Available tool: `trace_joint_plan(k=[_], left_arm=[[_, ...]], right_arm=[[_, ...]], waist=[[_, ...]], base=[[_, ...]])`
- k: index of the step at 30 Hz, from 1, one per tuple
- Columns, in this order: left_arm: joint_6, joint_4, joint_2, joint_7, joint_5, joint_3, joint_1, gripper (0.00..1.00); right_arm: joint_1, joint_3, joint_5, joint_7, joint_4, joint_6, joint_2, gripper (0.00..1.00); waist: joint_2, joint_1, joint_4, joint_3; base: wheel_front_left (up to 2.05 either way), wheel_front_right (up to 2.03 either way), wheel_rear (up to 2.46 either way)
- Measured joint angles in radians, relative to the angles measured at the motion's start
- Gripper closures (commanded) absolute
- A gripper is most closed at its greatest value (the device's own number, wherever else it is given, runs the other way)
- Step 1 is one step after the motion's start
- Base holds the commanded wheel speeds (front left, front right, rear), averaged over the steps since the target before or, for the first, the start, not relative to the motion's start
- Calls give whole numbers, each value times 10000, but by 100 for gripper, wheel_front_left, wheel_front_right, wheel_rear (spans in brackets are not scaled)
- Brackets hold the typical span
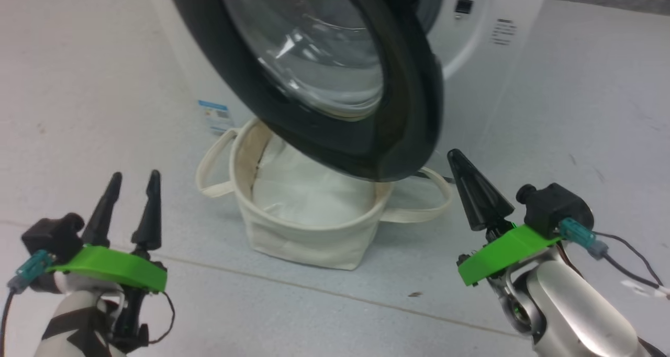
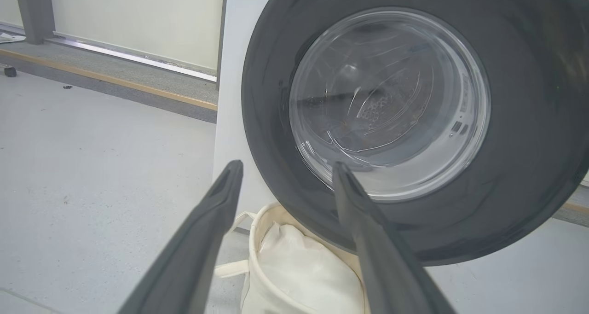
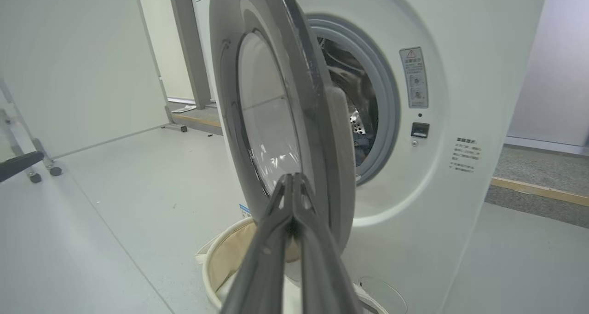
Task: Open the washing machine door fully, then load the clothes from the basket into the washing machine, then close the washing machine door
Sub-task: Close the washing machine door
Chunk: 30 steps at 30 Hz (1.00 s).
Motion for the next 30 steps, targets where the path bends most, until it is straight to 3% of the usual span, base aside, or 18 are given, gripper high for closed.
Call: trace_joint_plan(k=[15, 30], left_arm=[[0, 12, -207, 0, -278, -399, 2, 0], [0, -109, -272, 0, -449, -591, -277, 0]], right_arm=[[-1056, -274, 543, 0, 1277, 0, -71, 100], [-2407, -1058, 583, 0, 1908, 4, -830, 100]], waist=[[0, 0, 1614, 334], [0, 0, 1929, 1429]], base=[[0, 0, 0], [0, 0, 0]])
